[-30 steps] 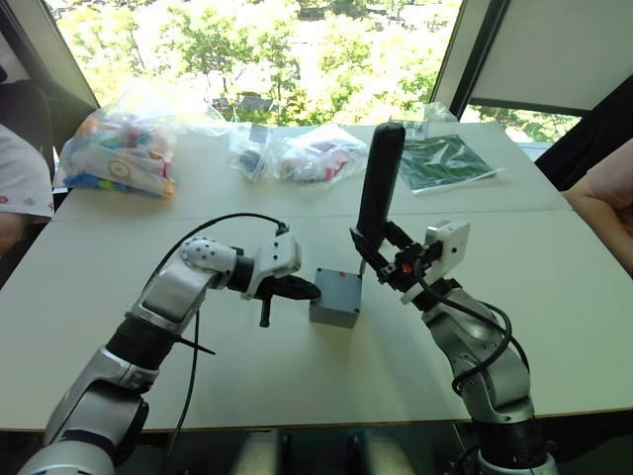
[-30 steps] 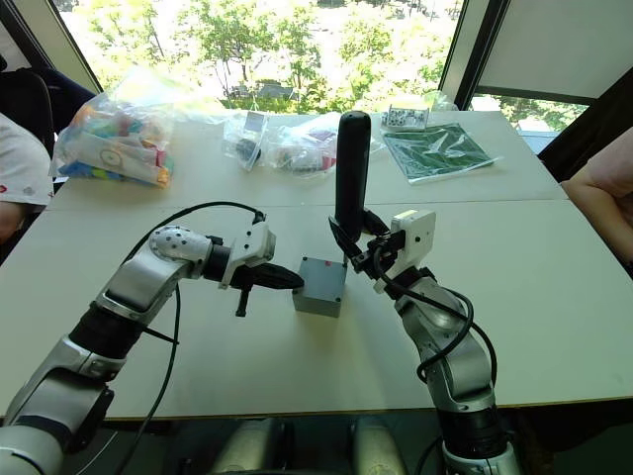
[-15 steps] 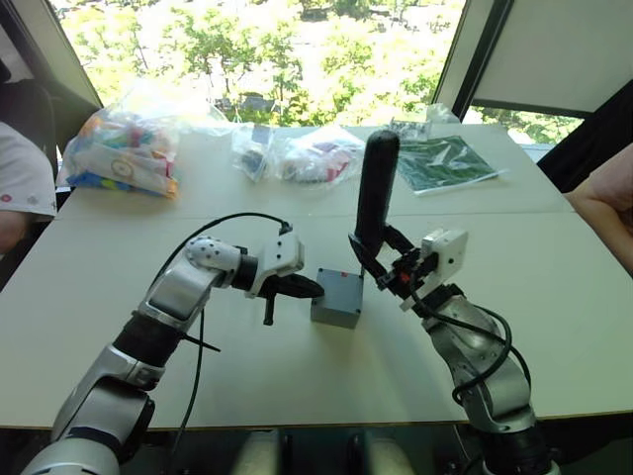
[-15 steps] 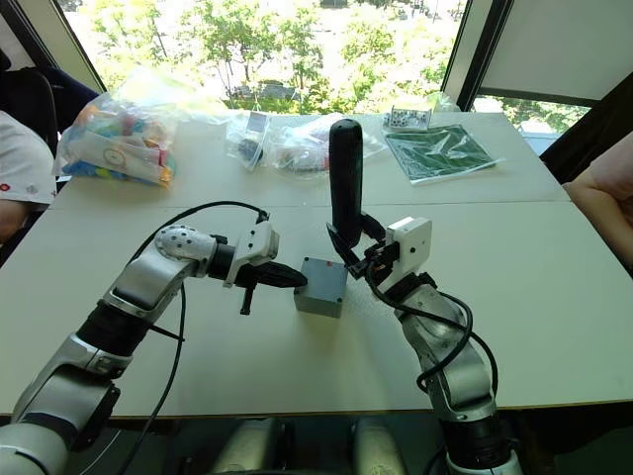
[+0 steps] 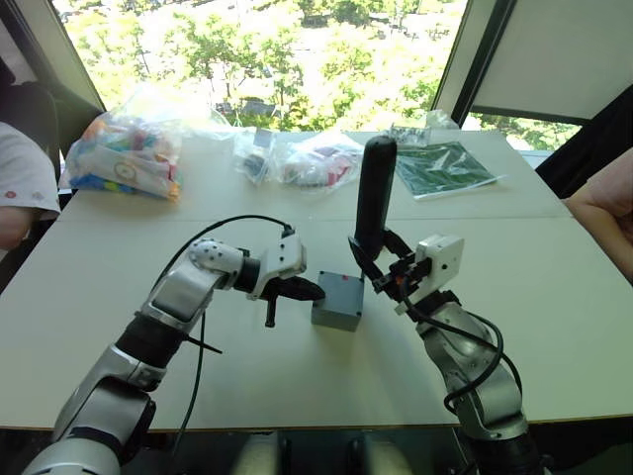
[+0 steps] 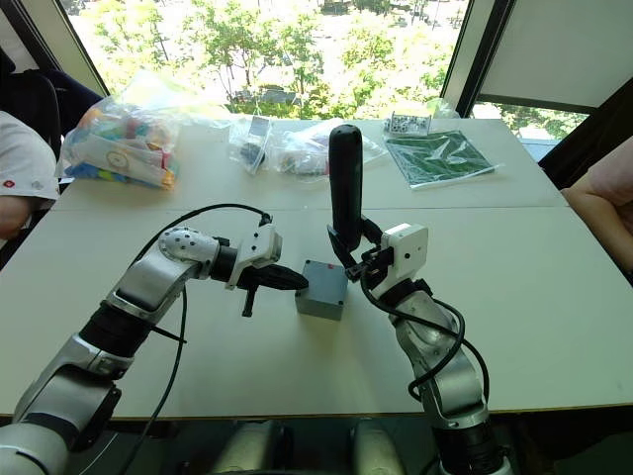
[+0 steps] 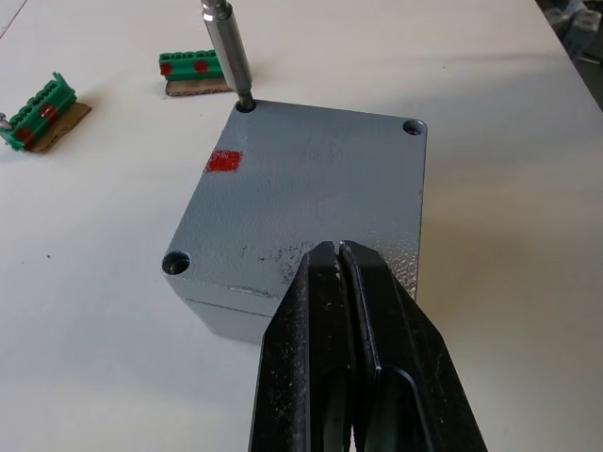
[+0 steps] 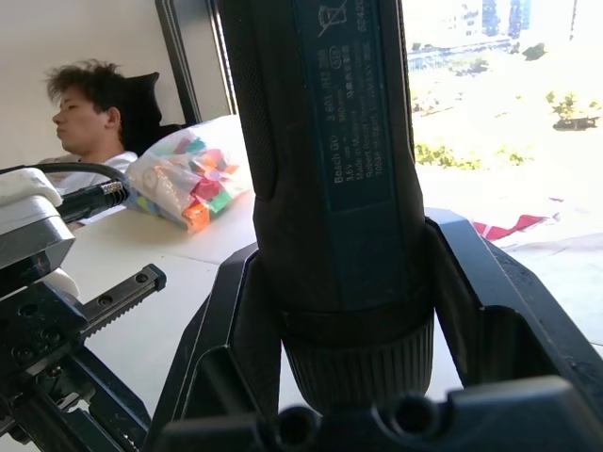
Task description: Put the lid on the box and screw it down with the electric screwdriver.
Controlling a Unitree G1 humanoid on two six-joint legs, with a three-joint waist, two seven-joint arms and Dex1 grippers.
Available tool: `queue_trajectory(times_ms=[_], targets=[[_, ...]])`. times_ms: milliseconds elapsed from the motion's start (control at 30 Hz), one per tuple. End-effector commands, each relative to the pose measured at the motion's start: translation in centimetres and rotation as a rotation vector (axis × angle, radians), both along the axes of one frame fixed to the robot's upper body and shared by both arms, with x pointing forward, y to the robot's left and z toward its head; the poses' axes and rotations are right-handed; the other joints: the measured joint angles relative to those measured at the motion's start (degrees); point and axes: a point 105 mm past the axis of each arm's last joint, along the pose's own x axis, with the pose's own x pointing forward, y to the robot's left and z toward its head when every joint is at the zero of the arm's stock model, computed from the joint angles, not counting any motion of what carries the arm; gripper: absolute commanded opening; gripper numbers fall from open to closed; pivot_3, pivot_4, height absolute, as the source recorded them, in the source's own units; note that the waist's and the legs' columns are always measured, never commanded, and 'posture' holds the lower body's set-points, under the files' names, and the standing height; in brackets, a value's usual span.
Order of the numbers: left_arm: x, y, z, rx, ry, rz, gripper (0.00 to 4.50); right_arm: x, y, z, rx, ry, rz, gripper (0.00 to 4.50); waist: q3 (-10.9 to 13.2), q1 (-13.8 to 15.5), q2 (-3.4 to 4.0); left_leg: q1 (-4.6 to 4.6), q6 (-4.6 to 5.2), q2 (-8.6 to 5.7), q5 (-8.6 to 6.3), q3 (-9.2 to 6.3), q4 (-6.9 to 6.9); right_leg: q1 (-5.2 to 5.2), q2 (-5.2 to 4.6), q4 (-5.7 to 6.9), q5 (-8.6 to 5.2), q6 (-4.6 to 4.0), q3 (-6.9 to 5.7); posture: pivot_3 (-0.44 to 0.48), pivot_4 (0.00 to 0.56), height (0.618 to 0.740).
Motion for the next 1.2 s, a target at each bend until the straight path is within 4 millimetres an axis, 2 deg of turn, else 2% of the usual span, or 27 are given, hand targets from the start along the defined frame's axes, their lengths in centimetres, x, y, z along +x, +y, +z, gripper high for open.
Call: queue_trajectory(times_ms=[33,433,700,733,800,833,900,967,1100,1167,1200], targets=[[0.1,0.2,-0.6,0.026,0.015,0.015,0.00,0.4,-1.2,-4.8,-0.061,0.190,-0.055,1.79,-0.01,0.03,0.00,0.00,0.00,0.00,0.00,0.00,-0.01,0.00,0.00,-0.01,0.00,0.00,0.00,0.000,0.150,0.740],[0.2,0.1,-0.8,0.021,0.017,0.020,0.00,0.8,-1.5,-3.6,-0.053,0.156,-0.046,1.79,-0.01,0.18,0.01,0.00,0.00,-0.01,0.00,0.00,-0.11,0.01,-0.16,-0.13,-0.02,-0.04,-0.04,0.000,0.150,0.740],[0.1,0.0,-1.1,0.019,0.021,0.020,0.00,1.4,-1.2,4.0,-0.068,-0.039,-0.031,1.79,0.13,0.29,0.22,-0.13,0.00,-0.06,0.00,0.00,-0.13,-0.11,-0.28,-0.21,-0.03,-0.09,-0.06,0.000,0.150,0.740],[0.1,-0.2,-1.1,0.015,0.023,0.019,0.00,1.4,-1.2,5.2,-0.064,-0.061,-0.022,1.79,0.15,0.31,0.25,-0.19,0.00,-0.06,0.00,0.00,-0.13,-0.18,-0.29,-0.21,-0.02,-0.11,-0.06,0.000,0.150,0.740],[0.0,-0.5,-0.8,-0.004,0.026,0.012,0.00,1.1,-1.0,9.3,-0.047,-0.104,0.038,1.79,0.29,0.26,0.42,-0.39,0.00,-0.08,0.00,0.01,-0.13,-0.37,-0.31,-0.20,-0.02,-0.11,-0.06,0.000,0.150,0.740],[0.0,-0.6,-0.8,-0.011,0.026,0.011,0.00,0.7,-0.9,10.6,-0.053,-0.113,0.065,1.79,0.47,0.23,0.70,-0.53,0.00,-0.09,0.01,0.02,-0.10,-0.53,-0.31,-0.18,0.01,-0.12,-0.06,0.000,0.150,0.740],[0.1,-0.7,-0.6,-0.032,0.027,0.019,0.00,0.6,-1.3,13.4,0.017,-0.106,0.104,1.79,0.49,0.35,0.71,-1.16,0.04,-0.14,0.04,0.02,0.09,-1.14,-0.33,-0.05,0.16,0.01,-0.07,0.000,0.150,0.740],[0.2,-0.9,-0.3,-0.056,0.034,0.028,0.00,0.7,-2.1,15.5,0.078,-0.101,0.108,1.79,0.55,0.16,0.81,-1.18,0.04,-0.14,0.04,-0.01,-0.01,-1.21,-0.33,0.00,0.19,0.07,-0.13,0.000,0.150,0.740],[0.2,-1.1,-0.4,-0.068,0.028,0.034,0.00,0.8,-3.6,17.6,0.207,-0.046,0.111,1.79,0.56,0.11,0.81,-1.18,0.04,-0.13,0.04,-0.01,-0.29,-1.30,-0.27,-0.06,0.17,0.06,-0.15,0.000,0.150,0.740],[0.2,-1.2,0.0,-0.099,0.033,0.041,0.00,1.5,-5.7,18.2,0.278,0.011,0.055,1.79,0.59,-0.09,0.87,-1.19,0.04,-0.13,0.04,0.00,-0.30,-1.30,-0.27,-0.07,0.17,0.06,-0.13,0.000,0.150,0.740],[0.1,-1.2,0.6,-0.126,0.037,0.044,0.00,2.2,-7.1,17.4,0.267,0.109,0.016,1.79,0.61,-0.14,0.87,-1.20,0.04,-0.14,0.04,0.03,-0.26,-1.29,-0.30,-0.07,0.18,0.07,-0.12,0.000,0.150,0.740]])
